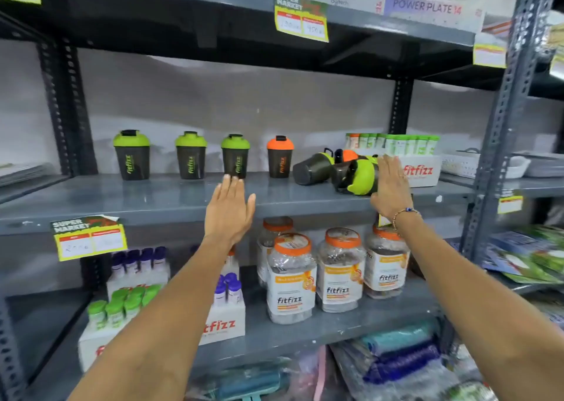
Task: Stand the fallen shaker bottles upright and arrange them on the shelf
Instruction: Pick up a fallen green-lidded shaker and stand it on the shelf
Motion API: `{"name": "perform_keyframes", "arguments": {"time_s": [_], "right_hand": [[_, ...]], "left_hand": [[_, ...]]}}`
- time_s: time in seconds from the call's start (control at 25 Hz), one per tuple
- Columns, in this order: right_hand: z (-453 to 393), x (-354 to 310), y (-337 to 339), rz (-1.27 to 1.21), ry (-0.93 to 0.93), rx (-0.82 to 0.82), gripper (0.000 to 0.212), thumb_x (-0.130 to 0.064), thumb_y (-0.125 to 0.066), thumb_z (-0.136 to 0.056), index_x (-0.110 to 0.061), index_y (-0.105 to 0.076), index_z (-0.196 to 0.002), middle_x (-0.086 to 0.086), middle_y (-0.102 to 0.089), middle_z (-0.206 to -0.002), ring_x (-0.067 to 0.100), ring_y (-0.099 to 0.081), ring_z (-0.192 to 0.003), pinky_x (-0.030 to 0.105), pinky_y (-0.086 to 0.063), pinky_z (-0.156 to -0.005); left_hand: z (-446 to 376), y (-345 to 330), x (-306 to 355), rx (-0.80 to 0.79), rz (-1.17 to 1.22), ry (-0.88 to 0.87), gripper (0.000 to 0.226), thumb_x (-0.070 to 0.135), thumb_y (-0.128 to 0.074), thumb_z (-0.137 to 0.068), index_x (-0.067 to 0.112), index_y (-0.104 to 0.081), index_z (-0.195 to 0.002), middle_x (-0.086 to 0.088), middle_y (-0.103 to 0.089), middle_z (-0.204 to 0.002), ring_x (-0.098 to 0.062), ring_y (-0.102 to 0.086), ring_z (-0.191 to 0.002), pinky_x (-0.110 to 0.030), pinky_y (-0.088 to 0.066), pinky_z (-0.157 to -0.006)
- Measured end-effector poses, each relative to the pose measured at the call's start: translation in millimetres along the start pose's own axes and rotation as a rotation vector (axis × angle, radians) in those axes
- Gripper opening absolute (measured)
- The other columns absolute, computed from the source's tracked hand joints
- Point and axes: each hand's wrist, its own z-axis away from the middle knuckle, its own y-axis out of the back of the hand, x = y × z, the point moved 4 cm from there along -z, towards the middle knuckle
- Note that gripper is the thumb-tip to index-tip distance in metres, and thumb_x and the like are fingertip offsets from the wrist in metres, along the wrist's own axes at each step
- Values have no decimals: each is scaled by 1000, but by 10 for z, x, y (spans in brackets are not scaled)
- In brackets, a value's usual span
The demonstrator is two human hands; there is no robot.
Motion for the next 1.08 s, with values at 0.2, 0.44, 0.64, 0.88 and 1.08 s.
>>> {"name": "perform_keyframes", "arguments": {"time_s": [0.2, 0.44, 0.64, 0.88, 1.08], "right_hand": [[-316, 188, -114, 70, 88, -234, 88, -4, -64, -84, -4, -12, -154, 13, -11, -164, 31, -6, -152, 45, -16, -122], [-455, 296, -217, 56, 145, -275, 102, -20, -78, -75, -10, -15, -154, 13, -33, -155, 30, -31, -144, 46, -29, -114], [-437, 301, -196, 2, 191, -216, 92, -22, -80, -72, -15, -31, -149, 12, -41, -146, 33, -39, -135, 45, -34, -109], [-125, -198, -258, -148, 314, -95, 90, -24, -79, -72, -15, -32, -148, 7, -39, -151, 28, -35, -141, 44, -31, -111], [-77, -835, -231, -352, 369, -68, 88, -31, -78, -73, -11, -34, -147, 9, -43, -147, 29, -40, -137, 41, -35, -111]], "left_hand": [[-22, -11, -7, 98, -59, 12, 42, 30, -41, -96, 0, -71, -90, -22, -72, -92, -38, -65, -105, -44, -53, -79], [67, -90, 12, 180, -136, -18, 44, 30, -27, -97, 9, -64, -85, -9, -67, -82, -30, -60, -76, -41, -43, -70], [107, -202, -12, 220, -165, 15, 46, 34, -20, -99, 11, -60, -98, -9, -64, -96, -27, -54, -84, -42, -39, -79], [116, -195, -12, 231, -181, 15, 46, 34, -20, -99, 11, -59, -96, -9, -63, -93, -27, -52, -81, -42, -39, -78], [142, -92, -108, 194, -184, -101, 47, 33, -23, -99, 10, -63, -104, -7, -68, -102, -28, -59, -89, -41, -43, -81]]}}
